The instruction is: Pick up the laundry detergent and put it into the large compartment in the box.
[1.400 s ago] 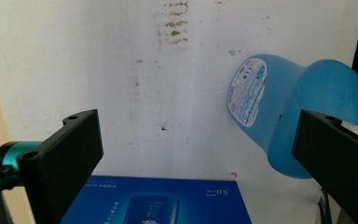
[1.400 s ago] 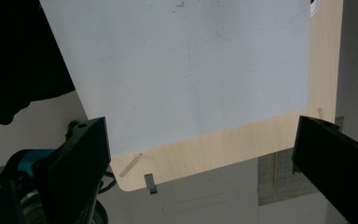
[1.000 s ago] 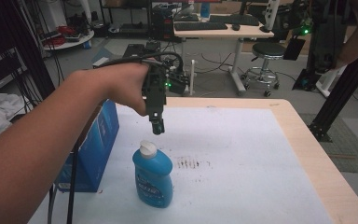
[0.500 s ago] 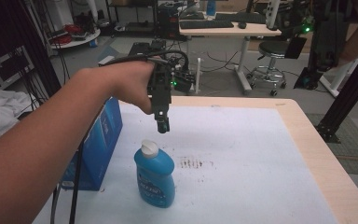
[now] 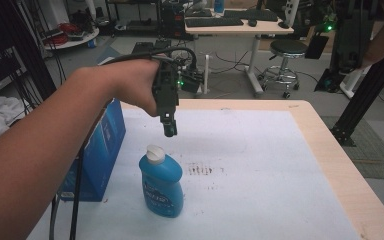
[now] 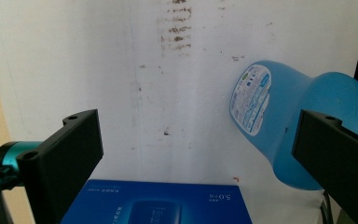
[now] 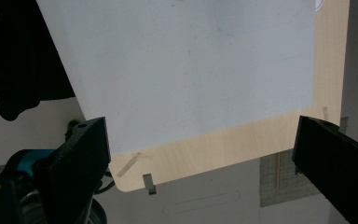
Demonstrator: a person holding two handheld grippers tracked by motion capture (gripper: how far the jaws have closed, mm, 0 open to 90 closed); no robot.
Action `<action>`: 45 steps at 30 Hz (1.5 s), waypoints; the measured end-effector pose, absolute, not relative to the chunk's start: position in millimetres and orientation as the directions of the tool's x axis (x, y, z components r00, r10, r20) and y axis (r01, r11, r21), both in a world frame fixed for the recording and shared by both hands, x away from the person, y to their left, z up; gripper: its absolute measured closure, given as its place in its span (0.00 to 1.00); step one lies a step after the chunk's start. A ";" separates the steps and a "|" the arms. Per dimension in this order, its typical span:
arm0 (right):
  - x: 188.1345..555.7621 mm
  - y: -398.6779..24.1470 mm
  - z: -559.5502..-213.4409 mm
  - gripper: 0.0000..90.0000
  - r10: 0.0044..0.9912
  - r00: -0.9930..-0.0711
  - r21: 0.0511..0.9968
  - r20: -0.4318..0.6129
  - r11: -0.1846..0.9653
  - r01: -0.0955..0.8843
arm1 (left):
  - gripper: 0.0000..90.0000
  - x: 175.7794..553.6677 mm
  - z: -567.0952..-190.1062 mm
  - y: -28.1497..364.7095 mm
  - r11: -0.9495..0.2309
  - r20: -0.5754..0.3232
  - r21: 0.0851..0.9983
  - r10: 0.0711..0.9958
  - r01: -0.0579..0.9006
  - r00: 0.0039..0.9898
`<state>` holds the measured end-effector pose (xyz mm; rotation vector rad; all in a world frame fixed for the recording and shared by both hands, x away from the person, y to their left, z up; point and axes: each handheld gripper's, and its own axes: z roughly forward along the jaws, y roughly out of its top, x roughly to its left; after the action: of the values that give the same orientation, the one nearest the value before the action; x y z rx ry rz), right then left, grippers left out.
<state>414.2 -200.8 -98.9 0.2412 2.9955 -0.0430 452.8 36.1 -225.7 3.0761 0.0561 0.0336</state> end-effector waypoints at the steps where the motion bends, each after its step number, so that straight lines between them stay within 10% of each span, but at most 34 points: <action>1: 413.4 -200.8 -98.9 0.03 0.169 -0.976 -0.013 -0.136 0.985 0.172 | 0.02 452.0 -224.8 36.6 -0.997 0.020 0.066 0.035 0.033 0.999; 45: 396.0 -186.4 -100.1 0.03 0.167 -0.976 -0.004 -0.141 0.986 0.169 | 0.02 380.3 -208.2 67.8 -0.978 0.028 0.151 -0.144 -0.147 0.989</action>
<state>396.0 -186.4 -100.1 0.2546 2.9904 -0.0235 380.3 67.8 -208.2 2.9801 -0.2195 0.0257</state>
